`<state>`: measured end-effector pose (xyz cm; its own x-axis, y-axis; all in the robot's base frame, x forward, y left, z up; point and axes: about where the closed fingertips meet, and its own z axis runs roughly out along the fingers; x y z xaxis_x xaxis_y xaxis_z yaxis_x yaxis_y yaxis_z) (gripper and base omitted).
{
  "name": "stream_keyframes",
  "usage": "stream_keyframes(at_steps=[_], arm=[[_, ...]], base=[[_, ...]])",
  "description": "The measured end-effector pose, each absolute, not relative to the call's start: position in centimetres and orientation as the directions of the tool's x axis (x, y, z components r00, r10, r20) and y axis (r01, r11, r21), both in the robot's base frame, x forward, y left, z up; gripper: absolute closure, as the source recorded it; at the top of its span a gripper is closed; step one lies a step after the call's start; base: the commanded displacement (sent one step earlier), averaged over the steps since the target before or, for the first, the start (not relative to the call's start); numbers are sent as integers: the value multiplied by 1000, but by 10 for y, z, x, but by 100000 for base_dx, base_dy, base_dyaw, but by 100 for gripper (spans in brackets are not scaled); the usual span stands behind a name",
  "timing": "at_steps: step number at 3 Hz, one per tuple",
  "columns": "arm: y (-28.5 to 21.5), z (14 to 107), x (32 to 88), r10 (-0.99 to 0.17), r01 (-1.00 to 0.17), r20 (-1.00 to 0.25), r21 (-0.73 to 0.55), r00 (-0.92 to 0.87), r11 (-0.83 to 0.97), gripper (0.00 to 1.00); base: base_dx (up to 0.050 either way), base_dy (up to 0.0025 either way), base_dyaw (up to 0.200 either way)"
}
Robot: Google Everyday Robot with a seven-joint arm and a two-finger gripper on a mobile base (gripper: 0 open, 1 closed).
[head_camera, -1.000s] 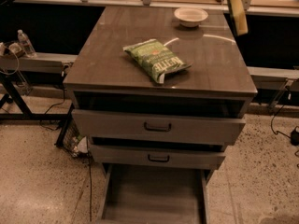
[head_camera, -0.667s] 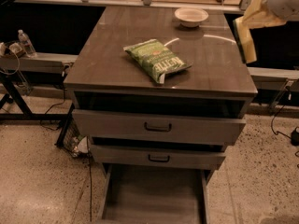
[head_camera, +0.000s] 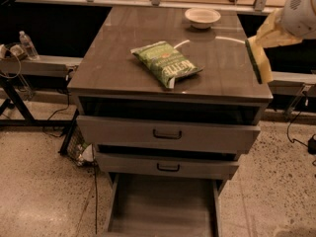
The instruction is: Place sponge into bottom drawer
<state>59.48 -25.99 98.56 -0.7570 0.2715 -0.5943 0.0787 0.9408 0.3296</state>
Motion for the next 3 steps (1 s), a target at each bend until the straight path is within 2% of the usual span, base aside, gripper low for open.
stream_keyframes(at_steps=[2,3], arm=[[-283,928,516,275,167,-437,270,-856,948,100],[-286,888,477,261,175,-350,259,-900,950,100]], base=[[0,0,0],[0,0,0]])
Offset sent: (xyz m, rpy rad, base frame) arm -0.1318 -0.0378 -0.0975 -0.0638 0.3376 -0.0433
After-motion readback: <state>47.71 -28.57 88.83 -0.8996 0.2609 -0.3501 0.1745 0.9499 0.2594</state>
